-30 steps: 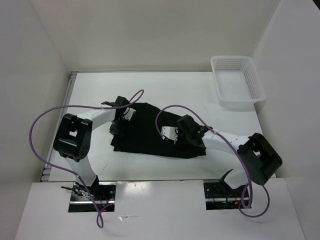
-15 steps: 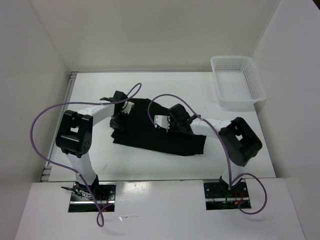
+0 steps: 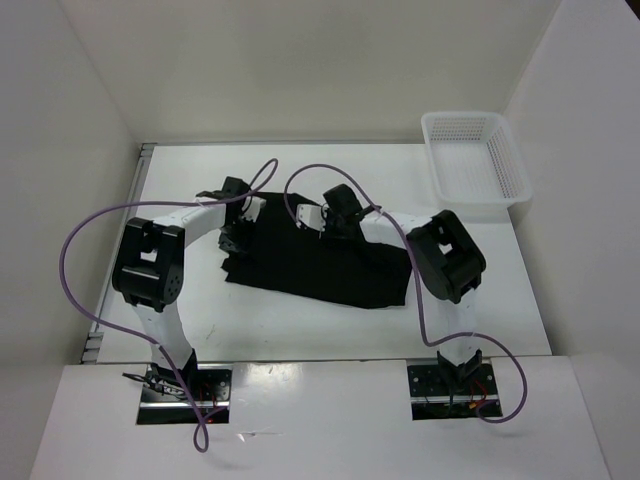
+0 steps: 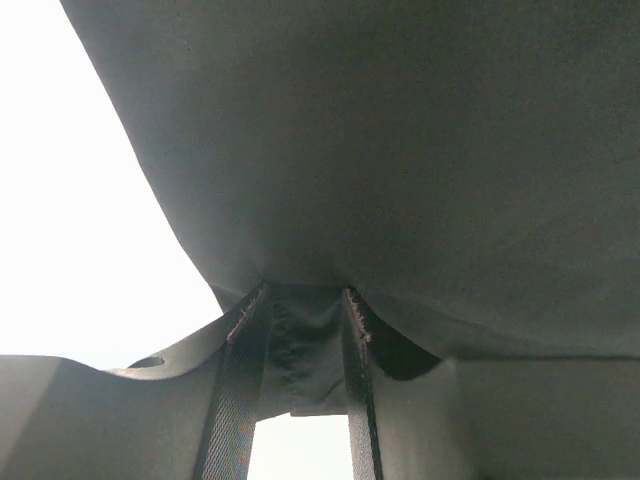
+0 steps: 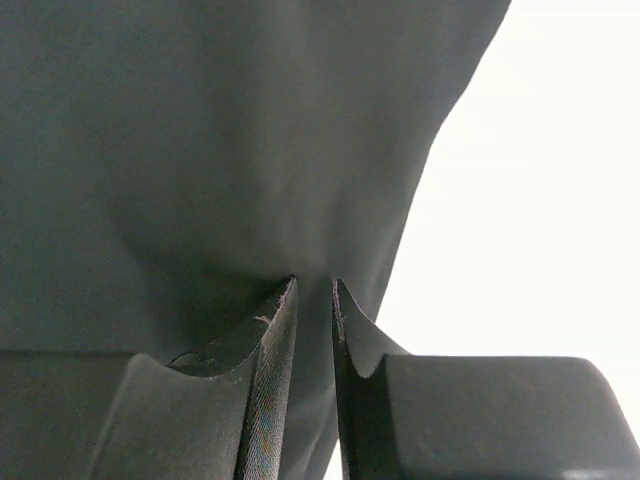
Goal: Fold and stack the shorts
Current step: Fold the shorts
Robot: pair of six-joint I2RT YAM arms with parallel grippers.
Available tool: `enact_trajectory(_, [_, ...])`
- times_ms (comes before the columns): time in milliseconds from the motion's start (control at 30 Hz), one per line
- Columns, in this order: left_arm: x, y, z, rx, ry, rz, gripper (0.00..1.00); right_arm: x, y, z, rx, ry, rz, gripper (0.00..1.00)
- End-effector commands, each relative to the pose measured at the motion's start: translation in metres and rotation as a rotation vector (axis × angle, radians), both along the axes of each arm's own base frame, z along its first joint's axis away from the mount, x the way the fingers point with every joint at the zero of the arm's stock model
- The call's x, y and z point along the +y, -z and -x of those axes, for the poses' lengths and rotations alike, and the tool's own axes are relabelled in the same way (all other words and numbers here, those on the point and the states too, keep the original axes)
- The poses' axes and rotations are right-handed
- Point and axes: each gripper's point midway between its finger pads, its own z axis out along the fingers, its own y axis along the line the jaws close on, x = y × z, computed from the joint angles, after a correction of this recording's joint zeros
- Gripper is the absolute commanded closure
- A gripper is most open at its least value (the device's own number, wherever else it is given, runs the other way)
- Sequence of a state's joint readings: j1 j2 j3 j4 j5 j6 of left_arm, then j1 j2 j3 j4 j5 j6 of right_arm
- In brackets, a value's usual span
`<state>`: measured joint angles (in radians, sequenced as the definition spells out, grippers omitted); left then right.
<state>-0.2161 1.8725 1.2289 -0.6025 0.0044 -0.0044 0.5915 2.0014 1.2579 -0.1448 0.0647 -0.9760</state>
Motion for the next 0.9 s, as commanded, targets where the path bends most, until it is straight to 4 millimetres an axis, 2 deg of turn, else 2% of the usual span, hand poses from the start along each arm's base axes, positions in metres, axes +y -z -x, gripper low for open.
enact_trajectory(0, [0.0, 0.015, 0.002, 0.017, -0.001, 0.017, 0.59, 0.011, -0.03, -0.025, -0.062, 0.061, -0.081, 0.75])
enact_trajectory(33, [0.004, 0.014, 0.003, 0.015, -0.01, 0.017, 0.59, 0.015, -0.047, -0.029, -0.076, 0.094, -0.129, 0.72])
enact_trajectory(67, [0.007, 0.018, 0.008, 0.028, -0.013, 0.004, 0.59, 0.016, -0.055, -0.029, -0.075, 0.114, -0.151, 0.66])
enact_trajectory(133, [0.007, 0.013, 0.009, 0.018, -0.013, 0.006, 0.59, 0.024, -0.089, -0.034, -0.083, 0.2, -0.266, 0.65])
enact_trajectory(200, [0.007, 0.016, 0.019, 0.036, -0.011, 0.011, 0.59, 0.023, -0.116, -0.035, -0.076, 0.276, -0.351, 0.59])
enact_trajectory(233, [0.007, 0.013, 0.018, 0.024, -0.011, 0.014, 0.58, 0.014, -0.134, -0.034, -0.067, 0.363, -0.439, 0.56])
enact_trajectory(267, [0.008, 0.015, 0.021, 0.033, -0.011, 0.012, 0.58, 0.008, -0.142, -0.033, -0.058, 0.409, -0.477, 0.51])
enact_trajectory(300, [0.006, 0.011, 0.02, 0.025, -0.008, 0.024, 0.58, 0.0, -0.146, -0.026, -0.021, 0.451, -0.502, 0.48])
enact_trajectory(333, [0.006, 0.008, 0.019, 0.016, -0.008, 0.026, 0.58, -0.018, -0.144, -0.023, 0.01, 0.515, -0.522, 0.44])
enact_trajectory(367, [0.006, 0.011, 0.022, 0.025, -0.008, 0.024, 0.58, -0.023, -0.156, -0.013, 0.055, 0.561, -0.598, 0.37])
enact_trajectory(400, [0.006, 0.007, 0.021, 0.013, -0.008, 0.027, 0.58, -0.036, -0.144, 0.002, 0.117, 0.615, -0.594, 0.33])
enact_trajectory(433, [0.006, 0.007, 0.021, 0.013, -0.008, 0.027, 0.58, -0.047, -0.142, 0.008, 0.146, 0.664, -0.62, 0.29])
enact_trajectory(467, [0.007, 0.01, 0.025, 0.023, -0.008, 0.025, 0.58, -0.065, -0.152, 0.012, 0.178, 0.741, -0.699, 0.26])
enact_trajectory(500, [0.005, 0.007, 0.024, 0.016, -0.005, 0.035, 0.58, -0.079, -0.137, 0.025, 0.233, 0.807, -0.698, 0.21])
enact_trajectory(567, [0.004, 0.007, 0.027, 0.027, -0.003, 0.042, 0.58, -0.103, -0.127, 0.043, 0.322, 0.933, -0.766, 0.21])
enact_trajectory(767, [0.003, 0.001, 0.03, 0.03, -0.001, 0.05, 0.57, -0.132, -0.087, 0.097, 0.527, 1.201, -0.822, 0.18])
enact_trajectory(833, [0.004, 0.004, 0.036, 0.05, -0.002, 0.047, 0.57, -0.132, -0.078, 0.109, 0.62, 1.298, -0.869, 0.16])
enact_trajectory(867, [0.004, 0.0, 0.037, 0.047, -0.001, 0.047, 0.57, -0.134, -0.067, 0.121, 0.668, 1.332, -0.857, 0.16])
